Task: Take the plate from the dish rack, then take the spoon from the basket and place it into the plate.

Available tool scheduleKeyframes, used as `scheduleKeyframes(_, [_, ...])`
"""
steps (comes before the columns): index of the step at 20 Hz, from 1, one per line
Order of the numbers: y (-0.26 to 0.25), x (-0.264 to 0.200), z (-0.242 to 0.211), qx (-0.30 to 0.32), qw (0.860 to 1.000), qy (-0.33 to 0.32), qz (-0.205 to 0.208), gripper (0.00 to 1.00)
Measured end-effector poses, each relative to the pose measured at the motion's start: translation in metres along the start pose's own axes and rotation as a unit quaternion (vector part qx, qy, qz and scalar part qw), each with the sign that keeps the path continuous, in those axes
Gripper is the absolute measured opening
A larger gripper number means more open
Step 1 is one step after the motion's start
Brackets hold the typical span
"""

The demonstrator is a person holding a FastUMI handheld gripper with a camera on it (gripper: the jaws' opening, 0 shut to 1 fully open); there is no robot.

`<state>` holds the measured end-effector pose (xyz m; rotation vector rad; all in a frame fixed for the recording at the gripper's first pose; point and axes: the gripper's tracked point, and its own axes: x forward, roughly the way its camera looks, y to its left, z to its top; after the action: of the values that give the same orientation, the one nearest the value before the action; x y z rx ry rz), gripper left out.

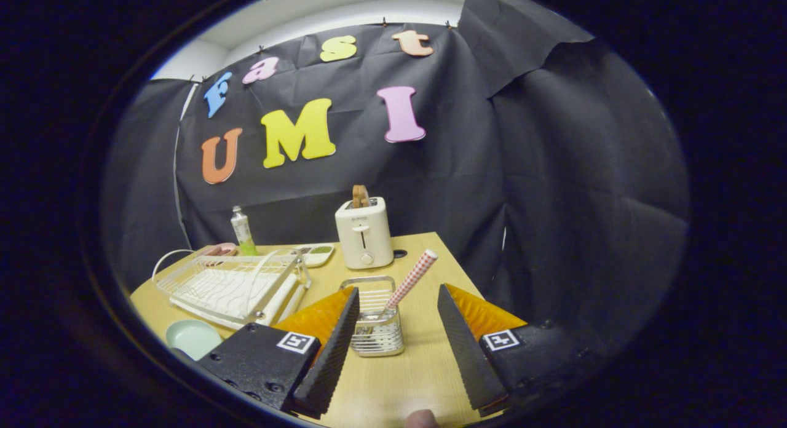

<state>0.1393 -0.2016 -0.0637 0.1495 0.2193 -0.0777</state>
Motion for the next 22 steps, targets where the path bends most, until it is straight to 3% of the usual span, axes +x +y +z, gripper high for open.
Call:
scheduleKeyframes(4, [0.0,0.035,-0.008,0.017,0.999,0.021,0.02,0.82])
scheduleKeyframes(8, [0.011,0.047,-0.011,0.029,0.998,0.03,0.039,0.73])
scheduleKeyframes(14, [0.016,0.042,-0.006,0.014,0.999,0.031,0.026,0.33])
scheduleKeyframes(18, [0.042,0.03,-0.001,0.02,0.998,0.042,0.05,0.19])
scheduleKeyframes(22, [0.052,0.025,0.003,0.015,0.998,0.051,0.029,0.08])
